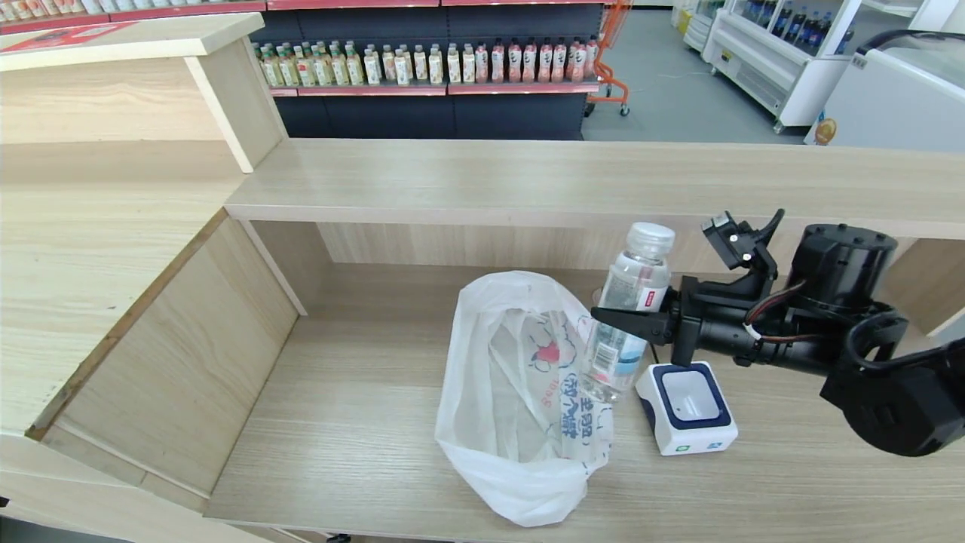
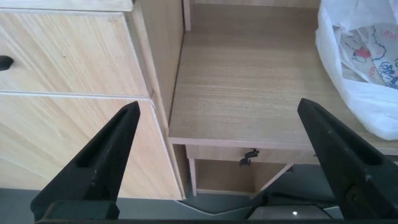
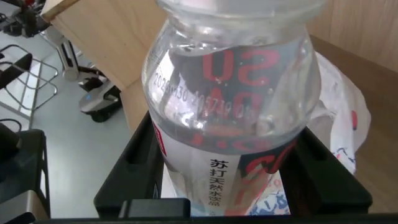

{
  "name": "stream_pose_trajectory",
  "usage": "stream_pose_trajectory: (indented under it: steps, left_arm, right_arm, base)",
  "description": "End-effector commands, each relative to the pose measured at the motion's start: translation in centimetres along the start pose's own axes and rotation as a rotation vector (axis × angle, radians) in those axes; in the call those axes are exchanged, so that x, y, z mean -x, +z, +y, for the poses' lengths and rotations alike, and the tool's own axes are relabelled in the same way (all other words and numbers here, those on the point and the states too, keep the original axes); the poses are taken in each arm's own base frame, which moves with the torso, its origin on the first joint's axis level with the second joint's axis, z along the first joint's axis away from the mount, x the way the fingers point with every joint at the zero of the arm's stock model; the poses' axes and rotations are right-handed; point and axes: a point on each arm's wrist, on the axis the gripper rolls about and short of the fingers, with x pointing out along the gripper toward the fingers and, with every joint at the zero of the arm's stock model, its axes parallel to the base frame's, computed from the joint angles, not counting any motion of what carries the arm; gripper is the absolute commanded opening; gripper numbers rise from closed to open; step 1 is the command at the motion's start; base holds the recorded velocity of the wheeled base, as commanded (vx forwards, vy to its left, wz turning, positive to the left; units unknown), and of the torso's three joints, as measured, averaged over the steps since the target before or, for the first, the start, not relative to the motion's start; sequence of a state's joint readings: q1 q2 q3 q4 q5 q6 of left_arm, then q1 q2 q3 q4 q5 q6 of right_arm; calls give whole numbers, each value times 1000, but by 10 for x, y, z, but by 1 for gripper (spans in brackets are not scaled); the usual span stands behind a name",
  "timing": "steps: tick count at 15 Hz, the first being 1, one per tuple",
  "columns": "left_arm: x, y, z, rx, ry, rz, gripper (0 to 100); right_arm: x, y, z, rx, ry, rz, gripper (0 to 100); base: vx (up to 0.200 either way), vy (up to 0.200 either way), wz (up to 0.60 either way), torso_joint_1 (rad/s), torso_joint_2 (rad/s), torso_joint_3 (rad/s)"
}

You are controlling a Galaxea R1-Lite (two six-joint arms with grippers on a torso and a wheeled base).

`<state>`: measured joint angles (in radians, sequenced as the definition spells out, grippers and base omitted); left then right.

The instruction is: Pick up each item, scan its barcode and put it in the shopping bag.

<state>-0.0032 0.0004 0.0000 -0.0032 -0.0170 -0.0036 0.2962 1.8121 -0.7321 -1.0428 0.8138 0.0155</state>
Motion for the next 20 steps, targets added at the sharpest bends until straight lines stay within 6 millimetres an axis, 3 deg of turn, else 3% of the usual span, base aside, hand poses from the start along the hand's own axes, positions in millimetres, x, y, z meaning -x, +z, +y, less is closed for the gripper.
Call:
stream_pose_trajectory:
  steps: [1,4,11,16,20]
  left_arm:
    - [0,0,0,1,0,1,100]
    - [0,0,0,1,0,1,100]
    - [0,0,0,1,0,1,100]
    - [0,0,0,1,0,1,100]
    - [0,0,0,1,0,1,100]
  right_arm:
    - [-15,-17,-11,-11,4,32,0]
    - [-25,-33,-22,22,-7,60,0]
    - [-44,-59,-23,40,-48,69,0]
    - [-60,-90,-55,187,-81,48,0]
    - [-74,-104,-59,216,-132,59,0]
  base:
    - [0,0,0,0,0,0]
    - [0,0,0,0,0,0]
    - [0,0,0,0,0,0]
    - [0,0,0,0,0,0]
    - [0,0,0,0,0,0]
